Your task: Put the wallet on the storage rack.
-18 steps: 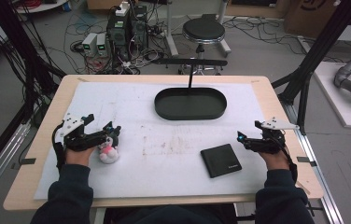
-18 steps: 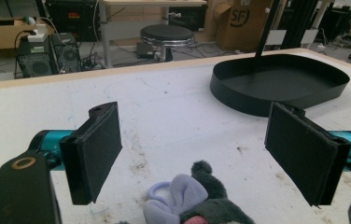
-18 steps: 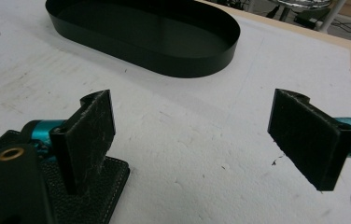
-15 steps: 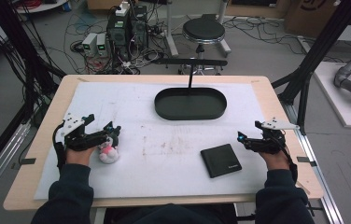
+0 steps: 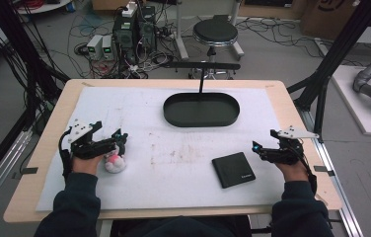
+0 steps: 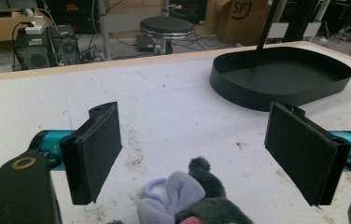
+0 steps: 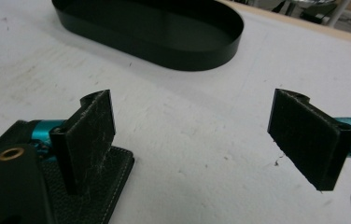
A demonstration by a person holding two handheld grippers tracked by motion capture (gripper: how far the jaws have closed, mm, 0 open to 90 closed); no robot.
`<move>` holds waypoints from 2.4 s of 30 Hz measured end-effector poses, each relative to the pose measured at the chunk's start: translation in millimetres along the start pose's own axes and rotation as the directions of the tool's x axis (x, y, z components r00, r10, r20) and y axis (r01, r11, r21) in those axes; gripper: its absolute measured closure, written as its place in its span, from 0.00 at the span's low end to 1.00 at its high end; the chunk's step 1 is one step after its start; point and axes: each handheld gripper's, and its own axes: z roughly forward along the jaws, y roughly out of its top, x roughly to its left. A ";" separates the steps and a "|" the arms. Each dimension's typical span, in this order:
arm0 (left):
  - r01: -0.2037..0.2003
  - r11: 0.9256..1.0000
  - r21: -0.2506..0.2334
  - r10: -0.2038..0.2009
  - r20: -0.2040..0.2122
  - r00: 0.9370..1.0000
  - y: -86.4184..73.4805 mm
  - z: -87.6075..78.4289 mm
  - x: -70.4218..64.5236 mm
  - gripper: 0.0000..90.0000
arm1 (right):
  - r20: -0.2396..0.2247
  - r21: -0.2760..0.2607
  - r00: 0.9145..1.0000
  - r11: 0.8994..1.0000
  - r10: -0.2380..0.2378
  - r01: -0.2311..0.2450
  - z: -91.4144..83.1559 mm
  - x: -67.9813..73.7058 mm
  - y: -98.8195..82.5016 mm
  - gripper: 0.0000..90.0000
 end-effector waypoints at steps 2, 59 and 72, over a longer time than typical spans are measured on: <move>0.003 1.000 0.001 -0.003 0.001 1.000 -0.5 0.3 0.4 0.21 | -0.036 0.030 0.999 0.999 -0.014 0.015 4.6 2.9 -1.1 0.17; 0.007 1.000 0.027 -0.007 0.000 1.000 -3.7 1.6 2.7 0.21 | 0.135 0.139 0.975 0.971 0.175 -0.193 13.0 -22.7 -14.2 0.86; 0.008 1.000 0.027 -0.008 -0.001 1.000 -3.7 1.7 2.4 0.21 | -0.018 0.192 1.000 0.981 0.003 0.000 49.4 37.4 -3.2 0.26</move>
